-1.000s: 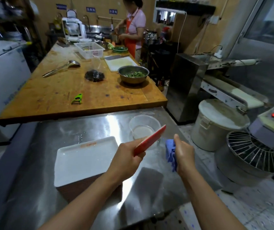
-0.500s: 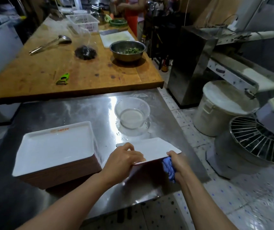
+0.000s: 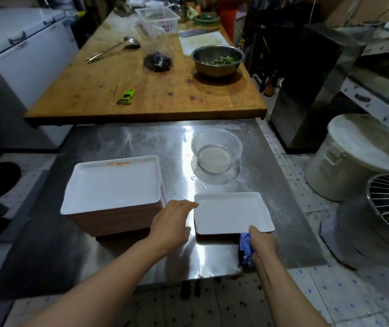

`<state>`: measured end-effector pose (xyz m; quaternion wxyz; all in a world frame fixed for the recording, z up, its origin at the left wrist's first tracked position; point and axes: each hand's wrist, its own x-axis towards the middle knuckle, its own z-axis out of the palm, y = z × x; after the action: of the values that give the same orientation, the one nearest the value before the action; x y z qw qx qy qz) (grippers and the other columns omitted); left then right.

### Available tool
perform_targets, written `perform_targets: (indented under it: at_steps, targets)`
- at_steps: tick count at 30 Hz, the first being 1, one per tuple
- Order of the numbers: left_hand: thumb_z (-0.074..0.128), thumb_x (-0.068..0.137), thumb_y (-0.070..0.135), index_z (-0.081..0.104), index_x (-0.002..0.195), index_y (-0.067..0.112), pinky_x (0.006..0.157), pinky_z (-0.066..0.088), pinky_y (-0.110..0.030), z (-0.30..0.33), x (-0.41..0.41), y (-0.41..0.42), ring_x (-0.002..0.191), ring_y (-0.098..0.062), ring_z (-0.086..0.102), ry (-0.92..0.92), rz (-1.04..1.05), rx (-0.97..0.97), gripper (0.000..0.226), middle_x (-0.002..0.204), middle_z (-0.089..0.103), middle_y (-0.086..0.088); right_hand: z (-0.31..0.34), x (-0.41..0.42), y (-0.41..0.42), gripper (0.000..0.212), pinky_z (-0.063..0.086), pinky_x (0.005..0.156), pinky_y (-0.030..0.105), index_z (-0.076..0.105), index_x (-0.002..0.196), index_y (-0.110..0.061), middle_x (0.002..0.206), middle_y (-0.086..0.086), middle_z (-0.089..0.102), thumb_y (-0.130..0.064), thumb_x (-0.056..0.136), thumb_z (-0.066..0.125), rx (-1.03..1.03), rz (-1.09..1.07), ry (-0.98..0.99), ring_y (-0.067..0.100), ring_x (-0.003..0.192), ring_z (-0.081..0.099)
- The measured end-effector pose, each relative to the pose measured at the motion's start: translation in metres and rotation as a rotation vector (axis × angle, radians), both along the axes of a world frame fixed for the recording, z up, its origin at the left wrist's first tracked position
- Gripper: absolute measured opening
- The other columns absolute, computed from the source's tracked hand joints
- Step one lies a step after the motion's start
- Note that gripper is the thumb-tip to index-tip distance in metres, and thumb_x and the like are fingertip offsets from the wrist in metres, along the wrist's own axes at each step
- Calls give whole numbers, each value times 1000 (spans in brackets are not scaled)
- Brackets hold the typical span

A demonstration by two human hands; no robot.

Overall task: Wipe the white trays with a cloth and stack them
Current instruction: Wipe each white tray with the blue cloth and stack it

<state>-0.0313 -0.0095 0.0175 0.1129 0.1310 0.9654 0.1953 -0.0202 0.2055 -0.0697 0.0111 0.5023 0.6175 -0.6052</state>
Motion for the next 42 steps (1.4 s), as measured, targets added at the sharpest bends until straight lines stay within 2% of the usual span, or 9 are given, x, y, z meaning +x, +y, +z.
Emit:
perform_targets:
  at_steps: [4, 13, 18, 23, 28, 33, 36, 38, 42]
  targets:
    - [58, 86, 19, 37, 140, 34, 105, 36, -34, 7, 5, -8, 135, -11, 30, -33, 40, 36, 60, 145, 38, 13, 1, -1, -1, 23, 52, 83, 42, 60, 103, -1, 105, 18, 64, -17, 87, 60, -38, 30, -59, 36, 95, 61]
    - [58, 86, 20, 41, 137, 34, 100, 41, -35, 26, 15, -35, 121, -14, 49, 4, 64, 166, 55, 136, 51, 10, 46, 9, -29, 14, 40, 52, 27, 52, 103, -3, 83, 15, 56, -14, 94, 52, -260, -77, 32, 25, 59, 51]
    - [61, 86, 22, 50, 129, 31, 84, 49, -32, 50, 19, -65, 98, -12, 60, 181, 187, 300, 45, 113, 64, 9, 98, -3, -88, 19, 45, 54, 29, 59, 97, 0, 79, 16, 61, -18, 93, 54, -189, 87, 168, 28, 59, 55]
    - [63, 85, 24, 50, 125, 23, 77, 44, -32, 58, 7, -127, 102, -18, 52, 337, 503, 281, 42, 110, 55, 3, 127, -17, -138, 8, 36, 45, 21, 54, 92, -15, 75, 8, 57, -19, 94, 47, 16, 219, 331, 21, 54, 52]
    - [61, 86, 30, 42, 128, 16, 83, 42, -39, 44, -9, -189, 116, -29, 47, 113, 744, 165, 48, 130, 44, -10, 142, -24, -183, 19, 38, 36, 22, 46, 103, -8, 79, 14, 61, -23, 92, 47, 217, 331, 387, 22, 51, 56]
    - [63, 79, 16, 52, 110, 16, 73, 46, -33, 33, -18, -211, 98, -27, 57, 29, 730, 217, 34, 112, 62, -7, 148, -39, -223, 14, 46, 62, 29, 41, 99, -14, 95, 9, 58, -22, 93, 51, 579, 577, 596, 19, 74, 61]
    - [62, 76, 13, 48, 93, 21, 63, 39, -30, 31, -20, -214, 85, -22, 54, 61, 735, 238, 23, 101, 63, -5, 135, -43, -235, 27, 34, 90, 32, 53, 106, -2, 115, 12, 50, -25, 92, 53, 1039, 870, 470, 27, 108, 44]
    - [60, 75, 12, 47, 89, 20, 65, 39, -29, 29, -22, -216, 88, -23, 55, 74, 729, 259, 21, 101, 61, -6, 120, -43, -237, 27, 33, 89, 30, 57, 106, -1, 125, 11, 46, -22, 92, 49, 1236, 1081, 332, 27, 114, 38]
    - [57, 74, 7, 46, 87, 16, 64, 37, -28, 27, -24, -216, 85, -27, 55, 78, 727, 322, 20, 96, 61, -6, 112, -57, -236, 25, 31, 76, 25, 52, 115, -4, 127, 10, 43, -12, 94, 40, 1099, 955, 266, 23, 112, 41]
